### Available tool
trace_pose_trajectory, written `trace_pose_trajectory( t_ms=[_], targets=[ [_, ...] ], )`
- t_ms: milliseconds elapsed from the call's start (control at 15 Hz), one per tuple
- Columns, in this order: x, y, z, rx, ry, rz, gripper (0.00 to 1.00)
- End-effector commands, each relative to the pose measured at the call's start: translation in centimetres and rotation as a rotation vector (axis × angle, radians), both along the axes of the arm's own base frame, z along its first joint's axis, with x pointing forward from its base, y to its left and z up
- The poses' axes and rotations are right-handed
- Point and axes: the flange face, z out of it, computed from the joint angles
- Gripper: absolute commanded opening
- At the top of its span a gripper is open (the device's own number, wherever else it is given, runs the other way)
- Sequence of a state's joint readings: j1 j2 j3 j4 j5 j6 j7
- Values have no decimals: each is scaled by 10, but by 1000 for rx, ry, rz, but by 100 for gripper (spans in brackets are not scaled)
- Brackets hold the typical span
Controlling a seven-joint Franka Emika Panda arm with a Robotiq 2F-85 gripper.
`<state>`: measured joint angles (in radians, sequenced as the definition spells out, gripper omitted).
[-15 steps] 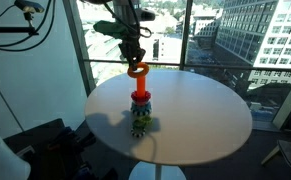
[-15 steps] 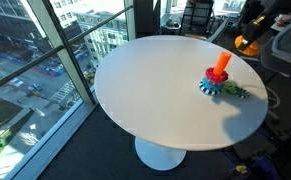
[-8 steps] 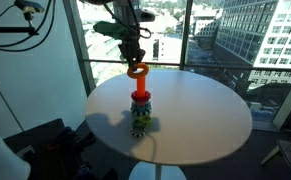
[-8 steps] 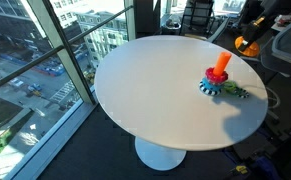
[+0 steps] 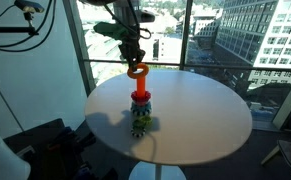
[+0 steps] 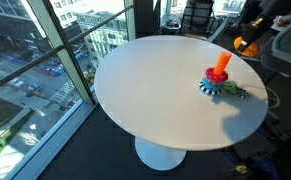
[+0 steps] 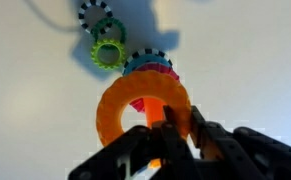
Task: Put the orange ring on the ring holder
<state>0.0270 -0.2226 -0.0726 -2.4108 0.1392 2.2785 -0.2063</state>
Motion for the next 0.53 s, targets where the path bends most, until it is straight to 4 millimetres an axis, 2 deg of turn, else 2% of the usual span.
trace_pose_trajectory(
  t_ms=[0,467],
  targets=[
    [13,5,4,1,-20,-2,7],
    [33,17,-3,19,-23,25,8]
  ],
)
